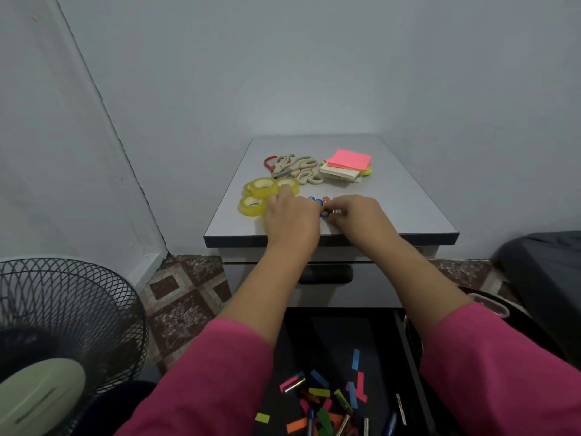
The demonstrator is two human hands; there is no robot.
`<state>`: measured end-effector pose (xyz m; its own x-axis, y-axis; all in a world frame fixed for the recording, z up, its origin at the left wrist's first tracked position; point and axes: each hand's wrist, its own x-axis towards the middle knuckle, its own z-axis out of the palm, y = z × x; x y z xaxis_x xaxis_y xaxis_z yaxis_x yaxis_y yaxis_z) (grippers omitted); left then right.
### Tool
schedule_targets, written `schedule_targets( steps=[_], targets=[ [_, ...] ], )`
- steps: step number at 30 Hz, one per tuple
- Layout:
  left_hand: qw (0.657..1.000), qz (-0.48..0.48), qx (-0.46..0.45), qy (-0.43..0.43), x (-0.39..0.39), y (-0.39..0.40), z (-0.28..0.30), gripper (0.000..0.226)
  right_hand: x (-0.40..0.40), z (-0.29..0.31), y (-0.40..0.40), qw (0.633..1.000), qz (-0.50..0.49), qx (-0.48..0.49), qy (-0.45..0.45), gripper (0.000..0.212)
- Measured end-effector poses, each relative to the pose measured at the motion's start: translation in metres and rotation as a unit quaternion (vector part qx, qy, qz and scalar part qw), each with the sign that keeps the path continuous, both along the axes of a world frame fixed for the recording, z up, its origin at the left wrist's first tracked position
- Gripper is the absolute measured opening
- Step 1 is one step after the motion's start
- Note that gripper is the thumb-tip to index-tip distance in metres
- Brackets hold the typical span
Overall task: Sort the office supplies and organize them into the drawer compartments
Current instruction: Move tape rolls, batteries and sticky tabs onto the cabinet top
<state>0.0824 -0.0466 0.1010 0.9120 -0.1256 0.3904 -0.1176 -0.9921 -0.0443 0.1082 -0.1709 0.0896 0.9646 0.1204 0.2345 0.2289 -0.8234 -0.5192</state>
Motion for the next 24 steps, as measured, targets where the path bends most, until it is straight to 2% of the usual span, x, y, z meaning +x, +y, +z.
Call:
schedule_targets(
  steps=[7,15,20,24],
  targets=[
    [0.998,0.001,0.062,-0.007,0.030,0.003,0.005,0.031,0.022,0.003,0.009,0.999,0.004,0.009,-0.035,0.025],
    [0.997,-0.003,0.072,-0.002,0.046,0.012,0.005,0.033,0.045,0.004,0.020,0.997,0.046,0.045,-0.042,0.025],
    [0.997,-0.008,0.064,-0.039,0.042,0.010,-0.001,0.031,0.048,-0.002,0.017,0.991,-0.010,0.111,-0.080,0.024],
    [0.996,-0.014,0.066,-0.050,0.037,0.007,-0.003,0.027,0.053,-0.006,0.016,0.991,-0.030,0.117,-0.058,0.025]
  ],
)
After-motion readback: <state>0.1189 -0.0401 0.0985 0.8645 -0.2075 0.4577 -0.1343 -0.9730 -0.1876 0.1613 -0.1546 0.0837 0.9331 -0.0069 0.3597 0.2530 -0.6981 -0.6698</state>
